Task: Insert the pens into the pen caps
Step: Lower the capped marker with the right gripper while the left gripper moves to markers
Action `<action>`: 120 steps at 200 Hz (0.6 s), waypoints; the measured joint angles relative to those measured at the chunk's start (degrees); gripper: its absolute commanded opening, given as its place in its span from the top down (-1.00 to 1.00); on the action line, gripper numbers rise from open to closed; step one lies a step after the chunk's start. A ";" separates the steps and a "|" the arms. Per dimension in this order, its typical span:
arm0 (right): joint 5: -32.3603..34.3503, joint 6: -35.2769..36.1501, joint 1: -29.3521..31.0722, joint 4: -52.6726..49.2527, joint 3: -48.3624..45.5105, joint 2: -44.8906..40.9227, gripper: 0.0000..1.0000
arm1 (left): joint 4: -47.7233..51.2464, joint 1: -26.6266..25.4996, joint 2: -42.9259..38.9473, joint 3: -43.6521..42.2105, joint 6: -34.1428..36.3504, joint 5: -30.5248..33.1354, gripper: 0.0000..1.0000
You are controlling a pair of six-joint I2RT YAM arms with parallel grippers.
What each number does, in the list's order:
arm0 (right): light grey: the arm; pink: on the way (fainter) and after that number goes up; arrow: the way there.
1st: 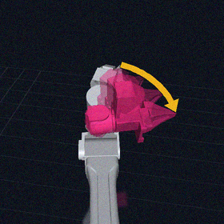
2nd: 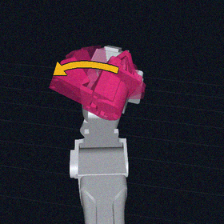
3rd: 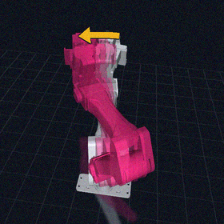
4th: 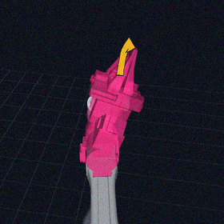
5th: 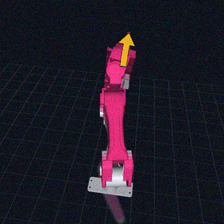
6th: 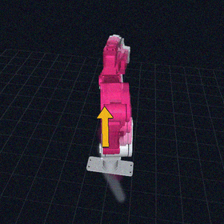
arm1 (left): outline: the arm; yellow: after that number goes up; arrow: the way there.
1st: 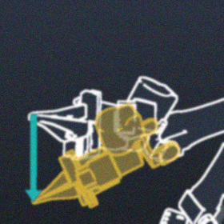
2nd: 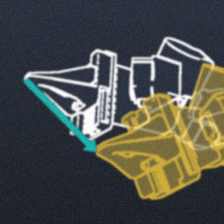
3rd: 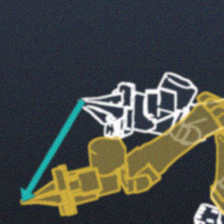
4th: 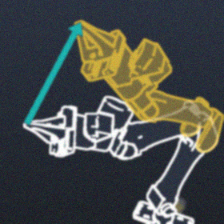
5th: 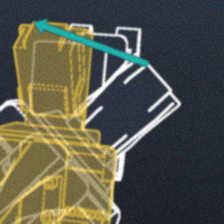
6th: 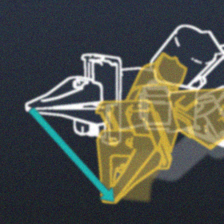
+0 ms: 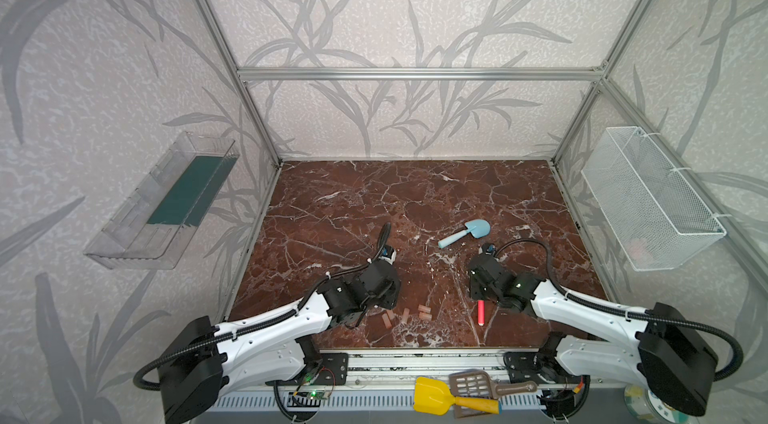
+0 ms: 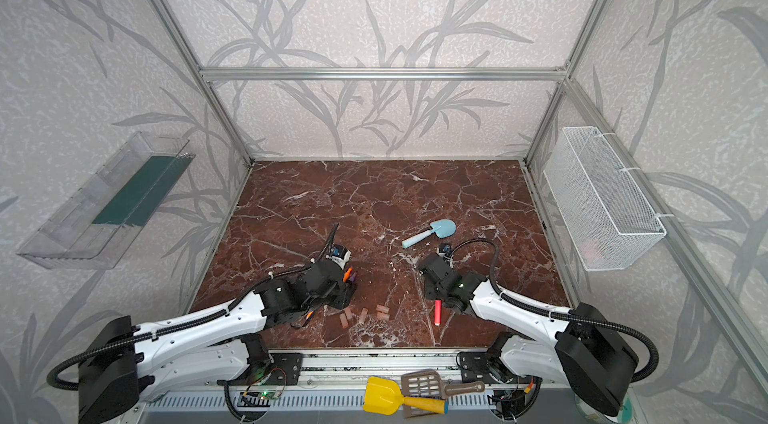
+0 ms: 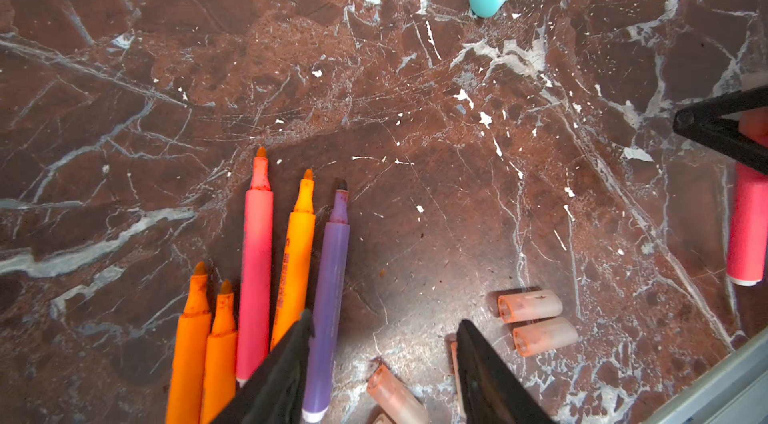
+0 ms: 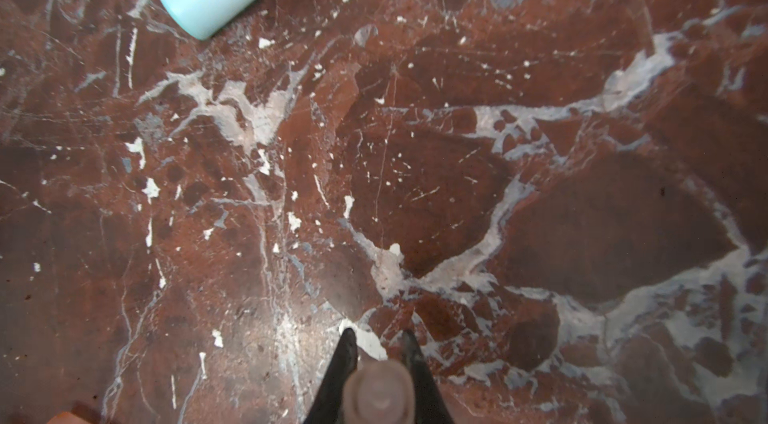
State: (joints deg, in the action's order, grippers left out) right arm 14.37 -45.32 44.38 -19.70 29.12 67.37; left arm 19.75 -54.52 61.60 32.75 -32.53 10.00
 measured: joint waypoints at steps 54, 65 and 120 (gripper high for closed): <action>-3.21 0.90 -2.73 2.99 -0.90 2.93 0.75 | 0.46 -0.24 3.63 0.17 -0.61 0.92 -0.12; -3.93 1.03 -3.19 3.58 -0.90 4.24 0.75 | 0.57 -0.31 4.63 0.48 -0.63 1.03 -0.12; -5.14 1.92 -5.51 6.34 0.66 8.28 0.53 | 1.09 -0.50 11.10 3.67 -0.46 1.49 -0.01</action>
State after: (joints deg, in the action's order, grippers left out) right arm 9.23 -43.40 38.87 -13.37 29.78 75.66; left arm 20.84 -55.02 72.71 36.42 -32.99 11.49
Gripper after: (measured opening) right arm 0.217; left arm 0.512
